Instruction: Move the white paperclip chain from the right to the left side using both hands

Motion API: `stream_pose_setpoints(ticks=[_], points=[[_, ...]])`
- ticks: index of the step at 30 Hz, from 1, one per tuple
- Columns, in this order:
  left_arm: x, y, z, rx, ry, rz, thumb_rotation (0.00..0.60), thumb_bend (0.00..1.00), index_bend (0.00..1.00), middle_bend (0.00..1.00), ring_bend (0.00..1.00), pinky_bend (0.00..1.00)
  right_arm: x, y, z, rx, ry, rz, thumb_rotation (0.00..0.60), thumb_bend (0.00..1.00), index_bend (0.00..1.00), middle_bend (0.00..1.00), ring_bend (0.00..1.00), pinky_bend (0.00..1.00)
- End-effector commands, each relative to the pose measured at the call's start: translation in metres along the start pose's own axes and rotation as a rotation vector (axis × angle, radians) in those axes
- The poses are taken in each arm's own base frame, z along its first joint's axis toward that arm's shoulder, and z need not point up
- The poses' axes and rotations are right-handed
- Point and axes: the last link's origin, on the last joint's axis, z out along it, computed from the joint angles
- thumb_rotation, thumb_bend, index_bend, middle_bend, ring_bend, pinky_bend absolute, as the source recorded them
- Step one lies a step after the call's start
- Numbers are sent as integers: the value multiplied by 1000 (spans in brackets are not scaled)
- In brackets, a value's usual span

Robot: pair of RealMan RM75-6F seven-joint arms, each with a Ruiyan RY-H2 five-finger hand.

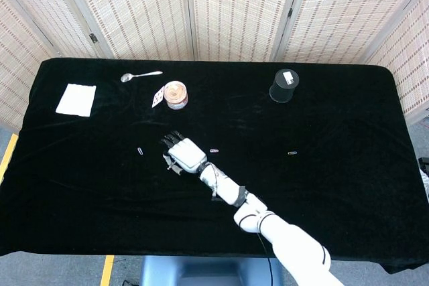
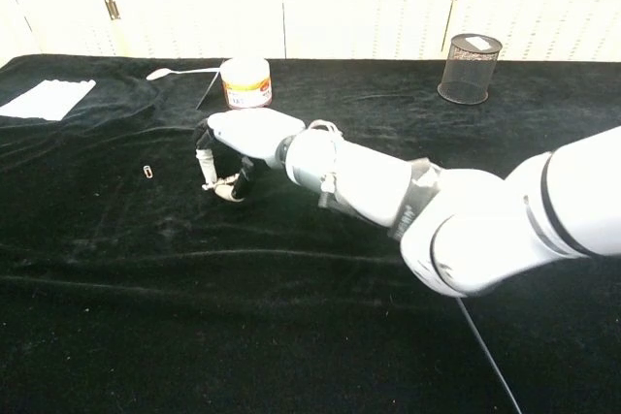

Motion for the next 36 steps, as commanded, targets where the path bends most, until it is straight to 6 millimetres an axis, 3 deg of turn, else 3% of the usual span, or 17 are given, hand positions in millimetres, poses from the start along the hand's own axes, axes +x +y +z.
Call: stream_pose_setpoints(ticks=[1, 7, 12, 17, 18, 21, 24, 28, 32, 36], points=[[0, 1, 0, 0, 1, 1, 600, 344, 0, 0, 67, 53, -6, 1, -19, 30, 16, -35, 600, 656, 902, 164, 76, 0], [-3, 3, 0, -4, -4, 12, 600, 345, 0, 0, 67, 53, -14, -1, -48, 56, -2, -69, 600, 656, 902, 165, 74, 0], [-4, 5, 1, -8, -3, 17, 600, 346, 0, 0, 67, 53, -14, -2, -52, 41, -38, -67, 600, 656, 842, 146, 70, 0], [-4, 4, 0, -5, -1, 17, 600, 346, 0, 0, 64, 53, -10, -1, -42, 24, -26, -78, 600, 639, 451, 56, 43, 0], [-3, 4, 0, -4, -1, 16, 600, 347, 0, 0, 64, 53, -10, 0, -39, 19, -38, -81, 600, 595, 380, 38, 37, 0], [-1, 2, 1, 3, 8, 14, 600, 351, 0, 0, 64, 52, -9, 2, -35, 8, -65, -91, 600, 338, 135, 0, 9, 0], [0, 1, 1, 7, 10, 9, 600, 353, 0, 0, 64, 53, -8, 2, -35, 7, -64, -90, 600, 258, 19, 0, 0, 0], [-1, 1, 1, 4, 9, 11, 600, 353, 0, 0, 64, 53, -4, 3, -34, 5, -57, -86, 600, 251, 0, 0, 3, 0], [-2, 2, 1, 1, 3, 18, 600, 353, 0, 0, 64, 53, 12, 8, -42, 10, 2, -73, 600, 252, 0, 0, 0, 0], [-3, 3, 0, -11, 10, 26, 600, 353, 0, 0, 64, 53, 41, 29, -84, -5, 78, -100, 600, 251, 0, 0, 0, 0]])
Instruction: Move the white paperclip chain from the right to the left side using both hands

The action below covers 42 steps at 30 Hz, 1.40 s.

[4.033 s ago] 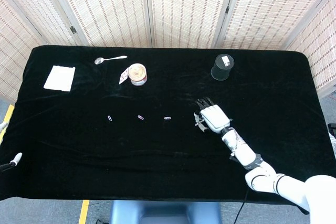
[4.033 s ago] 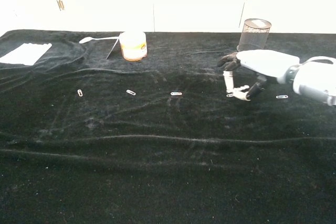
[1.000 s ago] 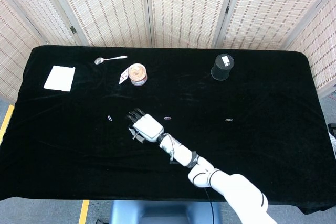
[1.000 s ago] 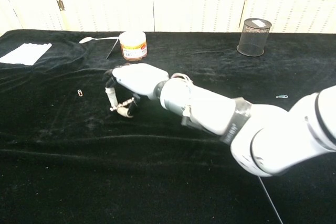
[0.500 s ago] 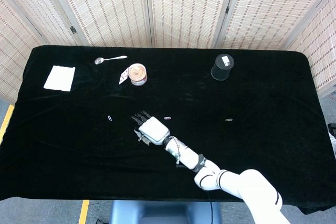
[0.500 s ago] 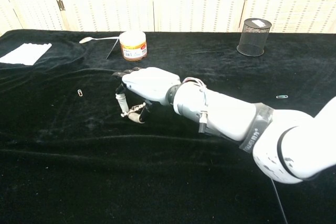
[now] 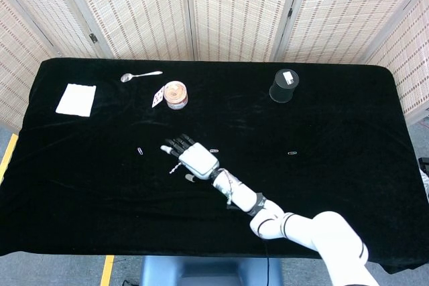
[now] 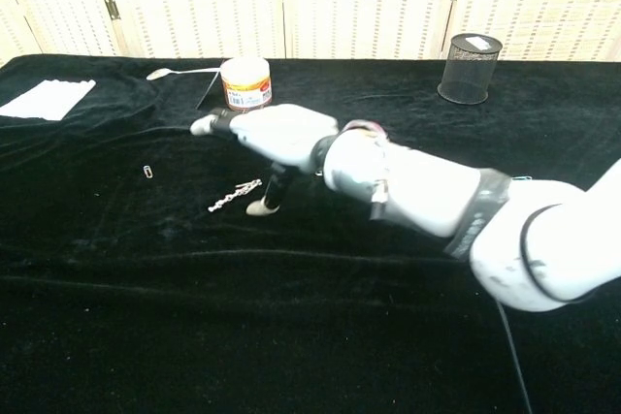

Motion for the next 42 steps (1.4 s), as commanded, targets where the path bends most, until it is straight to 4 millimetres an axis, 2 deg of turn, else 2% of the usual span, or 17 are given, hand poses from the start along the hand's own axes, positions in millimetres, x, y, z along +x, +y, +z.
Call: stream_pose_setpoints(ticks=[1, 4, 6, 8, 9, 11, 14, 17, 20, 25, 27, 28, 29, 32, 35, 37, 42], points=[[-1, 3, -1, -17, 9, 5, 600, 353, 0, 0, 64, 56, 32, 27, -53, -36, 81, -29, 600, 251, 0, 0, 0, 0], [-6, 11, -3, -66, 4, 13, 600, 353, 0, 0, 68, 91, 61, 46, -121, -110, 122, -31, 600, 252, 0, 0, 0, 0], [-13, 17, -4, -89, -9, 41, 600, 352, 0, 0, 79, 129, 76, 59, -177, -201, 148, -52, 600, 252, 0, 0, 0, 0], [-21, 24, -5, -92, -24, 84, 600, 353, 0, 0, 91, 157, 83, 71, -228, -309, 156, -96, 600, 252, 0, 0, 0, 0], [-28, 31, -6, -94, -34, 116, 600, 353, 0, 0, 96, 167, 84, 79, -263, -397, 150, -148, 600, 252, 0, 0, 0, 0], [-39, 44, -7, -117, -55, 159, 600, 352, 0, 3, 101, 186, 86, 87, -316, -540, 176, -216, 600, 252, 0, 0, 0, 0], [-56, 63, -8, -161, -87, 190, 600, 352, 0, 34, 128, 230, 79, 89, -379, -684, 219, -211, 600, 252, 0, 0, 0, 0], [-74, 86, -6, -215, -148, 215, 600, 352, 0, 99, 185, 302, 76, 90, -415, -725, 280, -181, 600, 252, 0, 0, 0, 0], [-91, 112, -2, -257, -234, 262, 600, 352, 0, 176, 265, 378, 77, 92, -431, -699, 329, -177, 600, 252, 0, 0, 0, 0], [-114, 154, 9, -299, -279, 300, 600, 351, 21, 351, 436, 527, 76, 96, -443, -659, 343, -118, 600, 252, 0, 0, 0, 0], [-121, 166, 11, -318, -277, 287, 600, 351, 67, 482, 554, 640, 77, 97, -445, -650, 348, -98, 600, 252, 0, 0, 0, 0], [-125, 174, 12, -331, -270, 280, 600, 349, 111, 582, 646, 726, 78, 97, -446, -647, 347, -87, 600, 252, 0, 0, 0, 0], [-134, 191, 15, -368, -250, 266, 600, 347, 163, 678, 734, 808, 79, 99, -449, -648, 348, -68, 600, 251, 0, 0, 0, 0], [-150, 214, 15, -365, -229, 226, 600, 339, 294, 857, 907, 962, 84, 101, -454, -648, 366, -54, 600, 251, 0, 0, 0, 0], [-159, 231, 13, -358, -258, 180, 600, 328, 365, 947, 985, 1000, 87, 102, -458, -653, 385, -44, 600, 252, 0, 0, 0, 0], [-166, 242, 11, -350, -294, 161, 600, 327, 392, 982, 999, 1000, 89, 104, -461, -659, 394, -35, 600, 251, 0, 0, 0, 0], [-187, 268, 12, -307, -351, 100, 600, 292, 453, 1000, 1000, 1000, 92, 106, -465, -658, 415, -20, 600, 251, 0, 0, 0, 0]])
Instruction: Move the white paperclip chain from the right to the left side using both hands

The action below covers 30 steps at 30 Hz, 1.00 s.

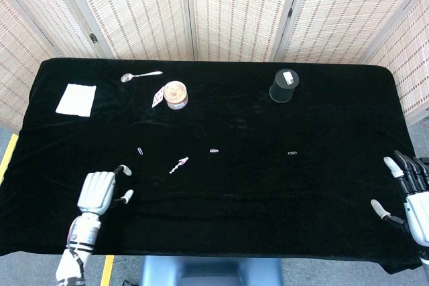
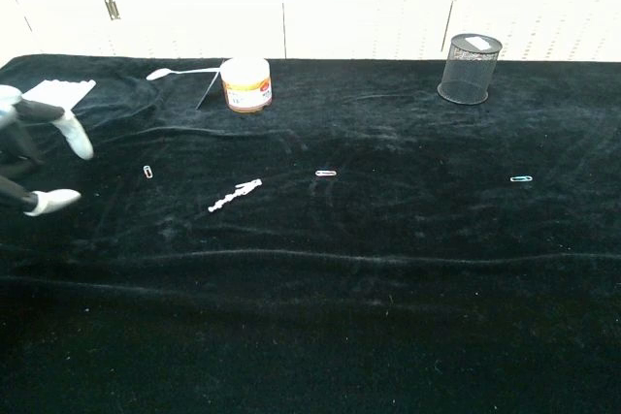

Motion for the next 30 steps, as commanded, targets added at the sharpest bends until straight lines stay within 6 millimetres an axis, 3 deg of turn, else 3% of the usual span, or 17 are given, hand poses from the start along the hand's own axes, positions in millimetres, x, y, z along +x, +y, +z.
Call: stream_pose_setpoints(ticks=[1, 11, 17, 30], points=[[-9, 29, 16, -1, -26, -70, 600, 282, 458, 1000, 1000, 1000, 3, 2, -1, 2, 6, 6, 600, 251, 0, 0, 0, 0], [-28, 61, 60, 9, -59, -71, 600, 273, 484, 1000, 1000, 1000, 5, 13, 4, -30, -3, 38, 600, 252, 0, 0, 0, 0], [-43, 71, 80, 20, -62, -23, 600, 370, 509, 1000, 1000, 1000, 8, 18, 2, -43, 8, 49, 600, 251, 0, 0, 0, 0], [-57, 86, 84, 5, -96, -24, 600, 381, 501, 1000, 1000, 1000, 15, 27, -3, -67, 23, 72, 600, 252, 0, 0, 0, 0]])
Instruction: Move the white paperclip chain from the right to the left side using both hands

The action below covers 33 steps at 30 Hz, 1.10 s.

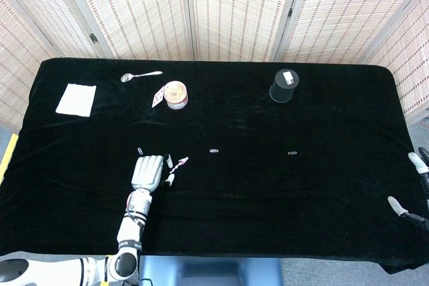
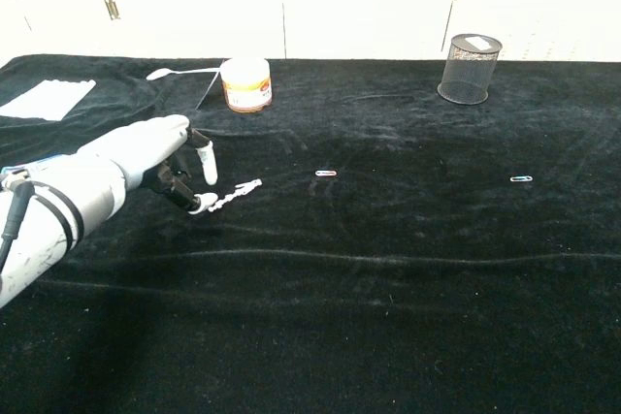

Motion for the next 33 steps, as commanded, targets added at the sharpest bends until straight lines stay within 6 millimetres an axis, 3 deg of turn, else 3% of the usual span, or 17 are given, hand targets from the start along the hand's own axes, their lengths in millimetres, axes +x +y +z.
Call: stream_pose_setpoints(ticks=[1, 21, 33], points=[[-3, 4, -1, -7, -2, -1, 600, 381, 499, 1000, 1000, 1000, 1, 0, -1, 3, 1, 4, 600, 251, 0, 0, 0, 0], [-22, 15, 18, -7, -22, 68, 600, 379, 476, 1000, 1000, 1000, 5, 11, -13, -42, 0, 18, 600, 251, 0, 0, 0, 0], [-20, 7, 29, 20, -20, 70, 600, 379, 470, 1000, 1000, 1000, 3, 14, -9, -55, -8, 18, 600, 252, 0, 0, 0, 0]])
